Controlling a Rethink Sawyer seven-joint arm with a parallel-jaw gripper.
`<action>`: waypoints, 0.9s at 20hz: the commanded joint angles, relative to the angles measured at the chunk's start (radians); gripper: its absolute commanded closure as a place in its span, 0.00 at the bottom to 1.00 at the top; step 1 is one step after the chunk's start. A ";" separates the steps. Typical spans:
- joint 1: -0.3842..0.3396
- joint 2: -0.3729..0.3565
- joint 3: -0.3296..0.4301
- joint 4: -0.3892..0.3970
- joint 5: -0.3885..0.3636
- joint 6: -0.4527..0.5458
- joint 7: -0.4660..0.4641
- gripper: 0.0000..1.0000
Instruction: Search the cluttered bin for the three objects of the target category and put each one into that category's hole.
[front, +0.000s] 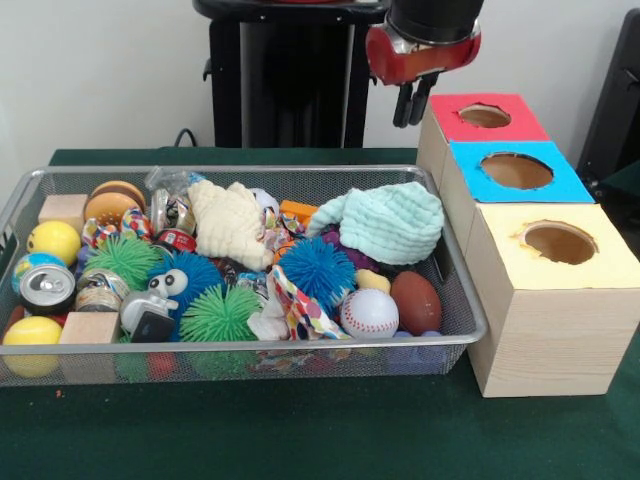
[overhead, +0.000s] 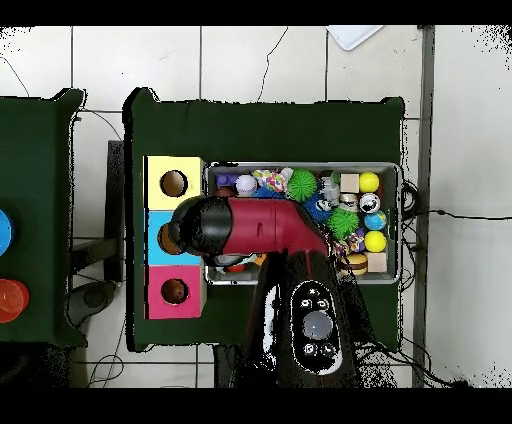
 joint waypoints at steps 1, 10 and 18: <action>-0.017 0.006 0.035 -0.006 0.023 0.044 0.138 1.00; -0.102 0.109 0.108 0.078 -0.031 -0.408 0.093 0.00; -0.094 0.165 0.090 0.043 -0.028 -0.453 0.103 0.00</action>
